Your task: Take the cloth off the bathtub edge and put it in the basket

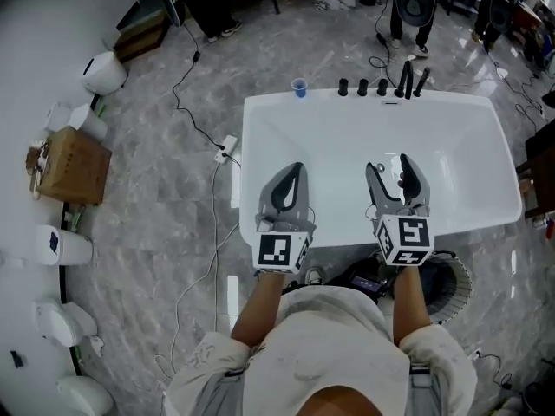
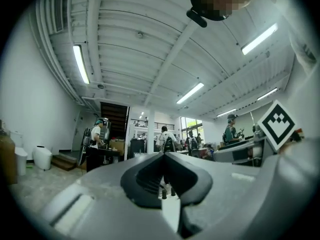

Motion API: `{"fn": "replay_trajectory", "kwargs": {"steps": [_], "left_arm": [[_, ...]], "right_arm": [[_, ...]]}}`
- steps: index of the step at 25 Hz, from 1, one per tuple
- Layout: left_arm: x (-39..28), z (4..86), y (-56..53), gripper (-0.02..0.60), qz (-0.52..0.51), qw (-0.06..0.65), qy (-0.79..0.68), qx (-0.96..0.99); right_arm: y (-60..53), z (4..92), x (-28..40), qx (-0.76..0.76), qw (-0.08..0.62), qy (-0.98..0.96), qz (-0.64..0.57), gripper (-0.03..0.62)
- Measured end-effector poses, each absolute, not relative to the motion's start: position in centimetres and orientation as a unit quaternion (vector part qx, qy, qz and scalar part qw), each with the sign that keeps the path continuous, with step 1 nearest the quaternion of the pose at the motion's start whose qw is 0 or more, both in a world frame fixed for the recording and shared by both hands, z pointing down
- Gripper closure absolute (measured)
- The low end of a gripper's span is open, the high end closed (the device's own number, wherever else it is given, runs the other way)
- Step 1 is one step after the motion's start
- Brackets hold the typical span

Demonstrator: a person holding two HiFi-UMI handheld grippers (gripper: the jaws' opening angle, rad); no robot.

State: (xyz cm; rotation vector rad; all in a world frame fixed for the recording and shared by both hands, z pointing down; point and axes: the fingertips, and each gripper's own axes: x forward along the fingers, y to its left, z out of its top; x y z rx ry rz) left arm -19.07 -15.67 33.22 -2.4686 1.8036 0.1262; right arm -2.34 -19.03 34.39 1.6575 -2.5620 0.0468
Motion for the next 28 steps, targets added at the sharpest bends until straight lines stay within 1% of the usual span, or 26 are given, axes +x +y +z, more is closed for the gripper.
{"fn": "replay_trajectory", "kwargs": {"steps": [4, 8, 10, 12, 13, 17, 23, 27, 28], "left_arm": [[-21.1, 33.1, -14.9, 0.581, 0.042, 0.04, 0.609, -0.791], [-22.3, 33.3, -14.6, 0.581, 0.043, 0.038, 0.616, -0.786], [-22.7, 33.5, -14.5, 0.582, 0.042, 0.037, 0.618, -0.785], [-22.9, 33.5, -14.6, 0.581, 0.042, 0.037, 0.615, -0.786], [-23.0, 33.5, -14.7, 0.581, 0.042, 0.038, 0.613, -0.788], [-22.9, 33.1, -14.9, 0.581, 0.051, 0.036, 0.613, -0.788], [-22.5, 32.4, -14.7, 0.581, 0.054, 0.049, 0.606, -0.792], [-22.4, 32.2, -14.7, 0.583, 0.054, 0.055, 0.604, -0.793], [-22.4, 32.2, -14.7, 0.581, 0.055, 0.053, 0.604, -0.794]], "right_arm": [[-18.4, 33.3, -4.8, 0.525, 0.033, -0.851, -0.006, 0.293], [-17.7, 33.5, -6.9, 0.504, 0.039, -0.863, -0.008, 0.298], [-17.5, 33.5, -7.4, 0.503, 0.038, -0.864, -0.008, 0.334], [-17.5, 33.3, -7.6, 0.505, 0.036, -0.862, -0.01, 0.348], [-17.5, 33.3, -7.8, 0.506, 0.036, -0.862, -0.011, 0.374], [-17.2, 33.3, -8.2, 0.509, 0.047, -0.859, -0.016, 0.394], [-16.4, 32.8, -8.0, 0.521, 0.034, -0.853, -0.02, 0.499], [-16.2, 32.8, -7.3, 0.531, 0.028, -0.847, -0.022, 0.591], [-16.1, 32.6, -7.2, 0.533, 0.026, -0.845, -0.024, 0.591]]}}
